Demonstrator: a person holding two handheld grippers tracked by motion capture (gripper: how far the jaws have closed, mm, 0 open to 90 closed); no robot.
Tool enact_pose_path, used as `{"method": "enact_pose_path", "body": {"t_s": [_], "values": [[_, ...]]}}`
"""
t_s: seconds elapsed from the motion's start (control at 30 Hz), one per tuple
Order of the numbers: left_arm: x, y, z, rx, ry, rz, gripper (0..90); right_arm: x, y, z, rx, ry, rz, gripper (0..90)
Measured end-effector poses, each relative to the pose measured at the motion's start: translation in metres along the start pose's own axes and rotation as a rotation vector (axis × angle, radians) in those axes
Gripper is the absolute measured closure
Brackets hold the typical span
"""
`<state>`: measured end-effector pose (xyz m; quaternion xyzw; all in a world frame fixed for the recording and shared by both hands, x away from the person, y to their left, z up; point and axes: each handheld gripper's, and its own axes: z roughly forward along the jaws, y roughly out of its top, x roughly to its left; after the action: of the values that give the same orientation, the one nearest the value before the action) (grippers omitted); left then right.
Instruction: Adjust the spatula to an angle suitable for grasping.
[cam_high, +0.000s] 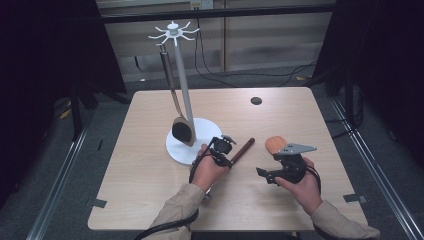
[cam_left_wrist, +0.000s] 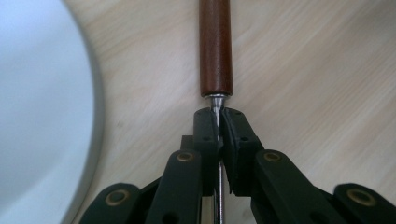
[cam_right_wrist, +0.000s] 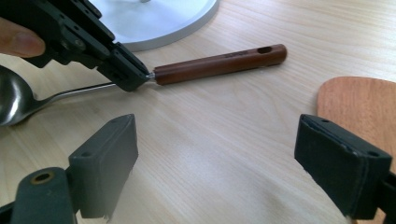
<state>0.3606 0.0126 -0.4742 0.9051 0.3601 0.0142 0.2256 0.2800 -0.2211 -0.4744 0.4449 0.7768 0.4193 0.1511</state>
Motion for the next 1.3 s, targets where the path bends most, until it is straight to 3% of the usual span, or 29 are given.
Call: {"method": "enact_pose_path", "body": {"t_s": [0.17, 0.4, 0.6, 0.63, 0.7, 0.73, 0.93, 1.0, 1.03, 1.1, 1.17, 1.2, 1.23, 1.3], "values": [[0.003, -0.008, -0.005, 0.004, 0.009, -0.018, 83.8, 0.003, 0.001, 0.002, -0.002, 0.005, -0.011, 11.7], [0.0, -0.004, -0.003, 0.037, 0.04, 0.026, 81.7, 0.003, 0.002, 0.002, 0.001, 0.003, -0.009, 11.4], [0.001, -0.004, -0.003, 0.039, 0.039, 0.014, 84.5, 0.002, 0.003, 0.003, -0.007, 0.002, -0.001, 10.5], [0.0, -0.006, -0.002, 0.007, 0.03, -0.024, 84.6, 0.001, 0.003, 0.003, -0.004, 0.003, 0.0, 10.2], [0.002, -0.008, -0.005, -0.002, 0.018, -0.02, 84.7, 0.0, 0.003, 0.004, -0.009, 0.004, 0.0, 9.6], [0.001, -0.009, -0.006, -0.044, 0.011, -0.061, 84.7, 0.0, 0.003, 0.004, -0.009, 0.004, 0.0, 9.6], [0.008, -0.014, -0.032, -0.145, 0.004, -0.07, 85.1, 0.001, 0.004, 0.006, -0.012, 0.008, 0.004, 7.9], [0.008, -0.017, -0.042, -0.201, 0.004, -0.071, 85.2, 0.002, 0.005, 0.007, -0.015, 0.012, 0.004, 7.1], [0.008, -0.02, -0.049, -0.264, 0.001, -0.062, 85.2, 0.002, 0.005, 0.007, -0.013, 0.018, 0.004, 6.8], [0.008, -0.021, -0.051, -0.287, 0.006, -0.066, 85.3, 0.003, 0.006, 0.009, -0.011, 0.021, 0.003, 6.4], [0.008, -0.026, -0.058, -0.351, 0.023, -0.064, 85.3, 0.003, 0.007, 0.011, -0.013, 0.029, -0.001, 5.6], [0.008, -0.026, -0.058, -0.351, 0.023, -0.064, 85.3, 0.004, 0.007, 0.011, -0.014, 0.032, -0.002, 5.0], [0.006, -0.028, -0.062, -0.4, 0.03, -0.082, 85.3, 0.004, 0.008, 0.013, -0.015, 0.037, -0.005, 4.3], [0.007, -0.03, -0.064, -0.427, 0.042, -0.085, 85.4, 0.005, 0.008, 0.015, -0.011, 0.055, -0.01, 2.6]]}}
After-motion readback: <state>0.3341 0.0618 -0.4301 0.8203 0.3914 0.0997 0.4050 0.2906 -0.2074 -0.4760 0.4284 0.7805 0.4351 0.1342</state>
